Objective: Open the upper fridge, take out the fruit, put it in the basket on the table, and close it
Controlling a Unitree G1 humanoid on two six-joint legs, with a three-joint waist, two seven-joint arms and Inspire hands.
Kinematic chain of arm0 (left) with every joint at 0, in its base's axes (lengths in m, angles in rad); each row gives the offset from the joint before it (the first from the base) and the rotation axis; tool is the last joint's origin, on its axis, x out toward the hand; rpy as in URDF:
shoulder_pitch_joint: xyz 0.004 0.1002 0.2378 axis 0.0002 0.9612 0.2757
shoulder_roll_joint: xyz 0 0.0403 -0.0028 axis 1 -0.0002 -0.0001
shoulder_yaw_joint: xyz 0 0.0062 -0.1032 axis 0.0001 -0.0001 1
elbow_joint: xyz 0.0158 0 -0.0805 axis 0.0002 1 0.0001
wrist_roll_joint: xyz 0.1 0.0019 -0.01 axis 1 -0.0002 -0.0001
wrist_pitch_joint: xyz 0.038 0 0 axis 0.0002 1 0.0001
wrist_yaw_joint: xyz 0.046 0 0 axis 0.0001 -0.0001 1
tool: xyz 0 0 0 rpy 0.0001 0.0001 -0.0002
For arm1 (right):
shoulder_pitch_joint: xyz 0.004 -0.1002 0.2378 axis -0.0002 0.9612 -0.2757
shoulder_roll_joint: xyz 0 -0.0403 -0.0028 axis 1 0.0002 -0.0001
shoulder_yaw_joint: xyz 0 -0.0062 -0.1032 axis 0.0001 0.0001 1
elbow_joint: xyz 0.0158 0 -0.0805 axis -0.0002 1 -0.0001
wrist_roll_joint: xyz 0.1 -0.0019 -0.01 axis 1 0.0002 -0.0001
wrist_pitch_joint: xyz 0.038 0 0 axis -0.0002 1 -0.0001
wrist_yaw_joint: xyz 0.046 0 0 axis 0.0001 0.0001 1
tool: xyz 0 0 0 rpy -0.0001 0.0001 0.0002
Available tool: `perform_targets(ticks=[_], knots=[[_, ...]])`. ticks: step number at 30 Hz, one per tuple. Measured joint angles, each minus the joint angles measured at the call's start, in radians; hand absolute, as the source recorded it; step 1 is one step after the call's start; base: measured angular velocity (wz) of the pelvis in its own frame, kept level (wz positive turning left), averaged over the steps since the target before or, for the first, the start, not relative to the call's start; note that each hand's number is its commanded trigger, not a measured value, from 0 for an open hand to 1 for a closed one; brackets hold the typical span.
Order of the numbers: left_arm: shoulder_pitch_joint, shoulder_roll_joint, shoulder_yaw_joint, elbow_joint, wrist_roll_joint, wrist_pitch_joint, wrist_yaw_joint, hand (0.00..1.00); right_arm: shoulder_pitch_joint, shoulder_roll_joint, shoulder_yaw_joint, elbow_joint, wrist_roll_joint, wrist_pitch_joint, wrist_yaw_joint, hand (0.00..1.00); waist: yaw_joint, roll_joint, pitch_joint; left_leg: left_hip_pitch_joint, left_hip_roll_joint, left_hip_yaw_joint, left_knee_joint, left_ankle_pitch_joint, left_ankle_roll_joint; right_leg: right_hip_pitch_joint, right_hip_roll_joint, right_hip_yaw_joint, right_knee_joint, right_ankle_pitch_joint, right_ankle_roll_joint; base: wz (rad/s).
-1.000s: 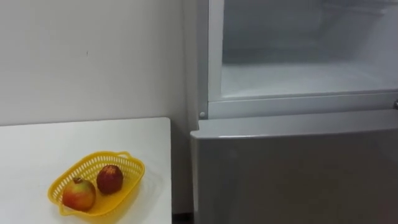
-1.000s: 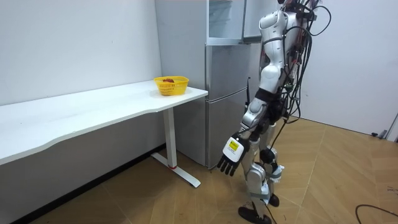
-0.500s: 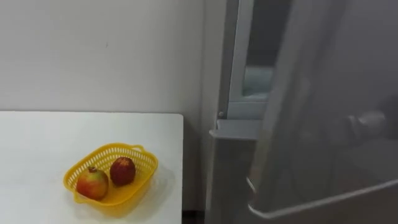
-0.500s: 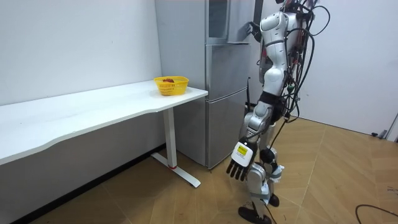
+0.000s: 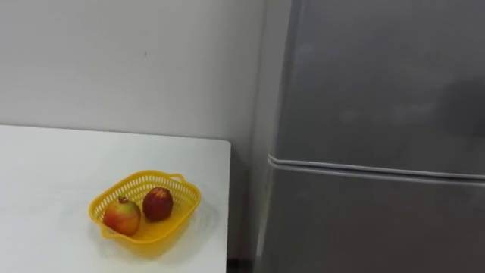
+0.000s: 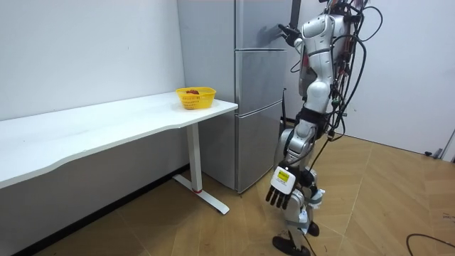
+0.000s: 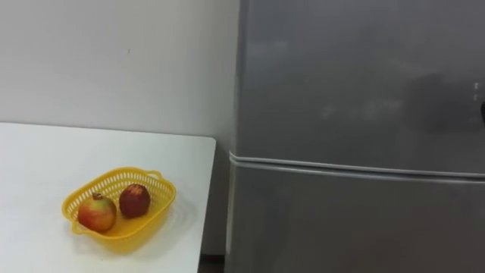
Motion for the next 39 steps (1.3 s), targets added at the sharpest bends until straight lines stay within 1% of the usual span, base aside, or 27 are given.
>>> perform_targets(ticks=[4,6,8,9,12,14,16,17,19,21,22,23,24,27,28,30,32,35,38,39], knots=[[0.0,0.002,0.0,0.004,0.0,0.002,-0.003,0.0,-0.013,0.0,0.001,0.038,-0.001,-0.014,0.01,0.0,0.008,0.006,0.0036,-0.001,0.0,-0.001,0.005,0.0,0.0,-0.001,-0.001,-0.001,0.002,0.001,0.001,0.01],[0.0,0.001,0.0,0.011,-0.002,0.005,-0.006,0.0,-0.022,0.0,0.001,0.057,-0.001,-0.017,0.017,0.0,0.009,0.008,0.0037,-0.003,0.0,-0.007,0.005,0.0,0.001,-0.003,-0.001,-0.003,0.003,0.001,0.001,0.04],[0.0,0.003,0.0,0.019,-0.003,0.006,-0.008,0.0,-0.025,0.0,0.0,0.057,0.0,-0.017,0.017,0.0,0.009,0.009,0.0028,-0.005,0.0,-0.01,0.002,0.0,0.001,-0.003,-0.001,-0.005,0.004,0.001,0.001,0.0],[0.001,0.003,0.0,0.019,-0.003,0.008,-0.009,0.0,-0.026,0.0,0.0,0.057,0.004,-0.018,0.017,0.0,0.008,0.006,-0.0004,-0.005,0.0,-0.013,0.001,0.0,0.001,-0.002,-0.001,-0.005,0.004,0.002,0.0,0.0],[0.0,0.002,0.0,0.019,-0.003,0.01,-0.018,0.0,-0.036,0.0,0.001,0.056,0.006,-0.017,0.017,0.0,0.006,0.011,-0.003,-0.008,-0.001,-0.019,0.005,0.0,0.001,0.0,0.002,-0.005,0.005,0.006,-0.001,0.0],[-0.001,0.003,-0.001,0.016,-0.002,0.01,-0.018,0.0,-0.039,0.0,0.001,0.056,0.01,-0.015,0.017,0.0,0.004,0.015,-0.0038,-0.008,-0.001,-0.021,0.006,0.0,0.001,0.0,0.003,-0.006,0.004,0.007,0.0,0.0],[-0.002,0.003,-0.001,0.013,0.0,0.011,-0.017,0.0,-0.041,0.0,-0.003,0.056,0.005,-0.016,0.017,0.0,0.002,0.021,-0.0029,-0.006,-0.002,-0.022,0.007,0.0,0.002,-0.001,0.004,-0.006,0.001,0.008,0.001,0.0],[-0.001,0.004,-0.001,0.009,0.001,0.01,-0.017,0.0,-0.041,-0.003,-0.005,0.055,0.002,-0.016,0.017,0.0,0.002,0.025,-0.0035,-0.003,-0.003,-0.022,0.006,0.001,0.002,0.0,0.003,-0.005,0.001,0.009,0.001,0.0],[0.001,0.004,-0.001,-0.004,-0.005,0.01,-0.016,0.0,-0.041,-0.014,0.002,0.05,0.001,-0.017,0.012,0.0,0.001,0.031,-0.002,-0.002,-0.003,-0.022,0.002,0.001,0.002,0.0,0.002,-0.004,0.001,0.009,0.001,0.0],[0.001,0.007,-0.001,-0.011,-0.005,0.007,-0.015,0.0,-0.041,-0.02,0.011,0.045,0.003,-0.017,0.004,0.0,-0.005,0.033,-0.003,-0.001,-0.003,-0.022,0.005,0.002,0.003,0.002,0.002,-0.005,0.001,0.009,0.001,0.0],[0.001,0.007,-0.002,-0.012,-0.005,0.005,-0.015,0.0,-0.041,-0.02,0.011,0.044,0.003,-0.017,0.001,0.0,-0.009,0.03,-0.0017,-0.001,-0.003,-0.023,0.006,0.002,0.003,0.003,0.001,-0.006,0.002,0.009,0.001,0.07],[0.001,0.008,-0.002,-0.016,-0.004,0.003,-0.016,0.0,-0.041,-0.024,0.011,0.044,0.001,-0.013,-0.002,0.0,-0.022,0.03,-0.0028,-0.002,-0.004,-0.024,0.006,0.002,0.004,0.004,-0.001,-0.007,0.002,0.009,0.001,0.07],[0.0,0.011,-0.002,-0.019,-0.003,0.002,-0.017,0.0,-0.038,-0.033,0.011,0.044,0.001,-0.006,-0.003,0.0,-0.033,0.028,-0.0027,0.0,-0.004,-0.02,0.006,0.003,0.004,0.0,0.0,-0.001,0.0,0.008,0.001,0.06],[0.002,0.022,-0.001,-0.017,0.002,-0.001,-0.016,0.0,-0.028,-0.049,0.005,0.044,-0.003,0.015,-0.004,0.0,-0.054,0.023,-0.0035,-0.001,-0.004,-0.021,0.005,0.003,0.004,0.001,0.003,-0.002,0.0,0.009,0.001,0.0],[0.002,0.024,-0.001,-0.017,0.001,-0.002,-0.016,0.0,-0.023,-0.054,0.001,0.044,-0.003,0.019,-0.004,0.0,-0.056,0.022,-0.0037,-0.002,-0.004,-0.021,0.005,0.003,0.004,0.001,0.004,-0.002,0.0,0.009,0.001,0.0],[0.002,0.031,-0.001,-0.015,-0.001,-0.002,-0.015,0.0,-0.017,-0.059,-0.022,0.044,-0.002,0.029,-0.012,0.0,-0.065,0.021,-0.0035,-0.003,-0.004,-0.02,0.004,0.003,0.004,-0.001,0.004,0.0,-0.002,0.008,0.002,0.0],[0.001,0.032,-0.001,-0.016,-0.004,-0.002,-0.014,0.0,-0.011,-0.06,-0.042,0.045,-0.002,0.029,-0.012,0.0,-0.082,0.02,-0.0045,-0.008,-0.004,-0.02,0.004,0.003,0.004,-0.001,0.002,-0.001,-0.015,0.008,0.002,0.02],[-0.002,0.033,-0.001,-0.02,0.002,-0.003,-0.012,0.0,0.031,-0.063,-0.091,0.059,-0.002,0.029,-0.012,0.0,-0.091,0.016,-0.0091,-0.01,-0.004,-0.02,0.004,0.002,0.004,0.0,0.002,-0.001,-0.019,0.009,0.003,0.01],[-0.004,0.033,-0.001,-0.02,0.003,-0.003,-0.008,0.0,0.069,-0.063,-0.127,0.096,-0.007,0.029,-0.017,0.0,-0.11,0.018,-0.0103,-0.017,-0.003,-0.02,0.005,0.002,0.004,0.0,0.002,0.0,-0.017,0.009,0.002,-0.01],[-0.013,0.033,-0.001,-0.02,0.003,-0.003,-0.004,0.0,0.089,-0.063,-0.14,0.112,-0.015,0.029,-0.024,0.0,-0.114,0.021,-0.0082,-0.019,-0.003,-0.018,0.005,0.002,0.004,-0.003,0.002,0.002,-0.016,0.009,0.002,-0.04]])
